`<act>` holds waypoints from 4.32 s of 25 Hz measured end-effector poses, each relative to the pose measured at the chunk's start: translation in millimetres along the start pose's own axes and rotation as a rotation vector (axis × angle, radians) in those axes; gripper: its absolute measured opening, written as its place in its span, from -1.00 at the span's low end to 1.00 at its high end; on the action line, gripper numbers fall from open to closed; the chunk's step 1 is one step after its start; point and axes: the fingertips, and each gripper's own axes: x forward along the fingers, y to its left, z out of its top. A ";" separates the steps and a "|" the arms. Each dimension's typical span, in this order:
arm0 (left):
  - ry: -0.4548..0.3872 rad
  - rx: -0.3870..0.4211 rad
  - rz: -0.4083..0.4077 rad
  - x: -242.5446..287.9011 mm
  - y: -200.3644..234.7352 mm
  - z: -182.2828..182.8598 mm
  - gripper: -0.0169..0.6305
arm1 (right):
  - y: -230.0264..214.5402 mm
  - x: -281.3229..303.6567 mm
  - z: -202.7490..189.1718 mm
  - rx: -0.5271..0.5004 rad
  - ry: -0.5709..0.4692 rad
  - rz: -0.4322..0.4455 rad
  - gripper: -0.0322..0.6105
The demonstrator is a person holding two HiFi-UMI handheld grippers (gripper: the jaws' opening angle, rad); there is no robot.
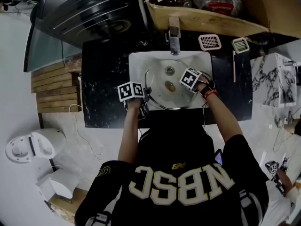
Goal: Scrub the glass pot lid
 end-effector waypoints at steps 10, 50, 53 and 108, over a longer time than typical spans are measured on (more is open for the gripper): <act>-0.004 0.001 -0.004 0.0 -0.7 1.2 -0.68 | 59.5 -25.5 -22.0 0.032 -0.011 0.265 -0.68; 0.033 0.006 0.008 0.9 -0.6 -2.8 -0.67 | 92.6 -28.4 160.2 0.142 -0.520 0.352 -0.67; 0.044 0.009 0.025 1.6 1.2 -3.9 -0.66 | 74.4 -19.9 170.3 0.135 -0.503 0.273 -0.67; 0.039 0.021 -0.022 0.3 -3.6 -3.2 -0.66 | 120.4 -45.1 10.8 0.132 -0.250 0.279 -0.68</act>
